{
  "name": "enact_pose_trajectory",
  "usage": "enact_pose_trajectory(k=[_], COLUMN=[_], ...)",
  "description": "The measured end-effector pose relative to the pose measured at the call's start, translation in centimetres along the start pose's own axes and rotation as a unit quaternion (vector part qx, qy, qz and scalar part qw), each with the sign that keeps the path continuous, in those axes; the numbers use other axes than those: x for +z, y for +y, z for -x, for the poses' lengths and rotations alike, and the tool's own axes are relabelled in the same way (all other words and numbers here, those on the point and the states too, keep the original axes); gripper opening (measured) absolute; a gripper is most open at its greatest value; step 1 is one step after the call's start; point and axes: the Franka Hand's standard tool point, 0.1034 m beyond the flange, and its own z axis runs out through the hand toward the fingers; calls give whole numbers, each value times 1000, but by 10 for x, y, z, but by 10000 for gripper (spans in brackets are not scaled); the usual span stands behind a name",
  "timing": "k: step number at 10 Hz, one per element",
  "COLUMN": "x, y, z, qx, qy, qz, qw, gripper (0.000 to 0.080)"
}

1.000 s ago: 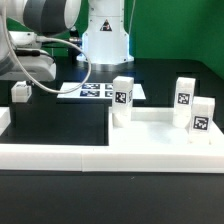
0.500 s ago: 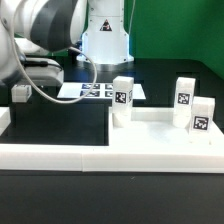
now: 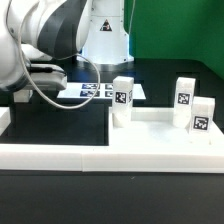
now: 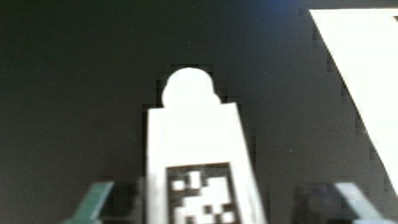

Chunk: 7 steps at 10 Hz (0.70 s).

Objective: Assemble square table

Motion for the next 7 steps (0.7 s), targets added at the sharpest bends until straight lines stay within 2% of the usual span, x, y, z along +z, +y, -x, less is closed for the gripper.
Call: enact_pose_trajectory(k=[1, 7], x=[0, 0], y=[0, 0], z=[0, 0], qx=[0, 0], qy=[0, 0], qz=[0, 0], qw=[1000, 1000], gripper=[282, 287])
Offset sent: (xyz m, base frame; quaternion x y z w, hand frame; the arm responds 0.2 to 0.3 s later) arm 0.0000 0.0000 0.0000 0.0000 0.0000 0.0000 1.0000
